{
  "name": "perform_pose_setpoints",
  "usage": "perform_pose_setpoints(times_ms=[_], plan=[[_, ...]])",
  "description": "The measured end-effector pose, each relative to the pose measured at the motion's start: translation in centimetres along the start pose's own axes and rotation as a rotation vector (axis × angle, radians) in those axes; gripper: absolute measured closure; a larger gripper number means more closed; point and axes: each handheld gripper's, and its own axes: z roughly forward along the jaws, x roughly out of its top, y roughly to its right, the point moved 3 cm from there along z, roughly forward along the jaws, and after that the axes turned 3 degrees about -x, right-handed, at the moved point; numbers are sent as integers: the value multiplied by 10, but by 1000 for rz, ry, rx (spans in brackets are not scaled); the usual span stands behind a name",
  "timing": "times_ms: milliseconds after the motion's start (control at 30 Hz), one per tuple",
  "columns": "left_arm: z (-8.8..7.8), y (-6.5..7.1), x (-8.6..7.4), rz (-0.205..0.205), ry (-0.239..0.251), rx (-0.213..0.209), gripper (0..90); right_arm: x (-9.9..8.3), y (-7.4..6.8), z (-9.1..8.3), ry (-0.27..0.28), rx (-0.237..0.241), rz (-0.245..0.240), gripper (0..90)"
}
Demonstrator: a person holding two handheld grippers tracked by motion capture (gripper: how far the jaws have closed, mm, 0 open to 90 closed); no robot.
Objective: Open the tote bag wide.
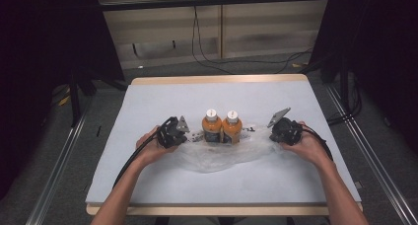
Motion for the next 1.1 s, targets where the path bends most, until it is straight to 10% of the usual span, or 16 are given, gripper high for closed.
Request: perform_pose_setpoints(times_ms=[533, 700, 1100], plan=[[-20, 11, -25, -2, -60, -65, 900, -1, -1, -2, -11, 2, -21, 900], [-20, 11, -27, 9, -75, -18, 900, -3, 1, -2, -2, 19, -18, 900], [-17, -5, -32, -60, -3, -42, 900, -8, 4, -4, -22, 11, -26, 900]])
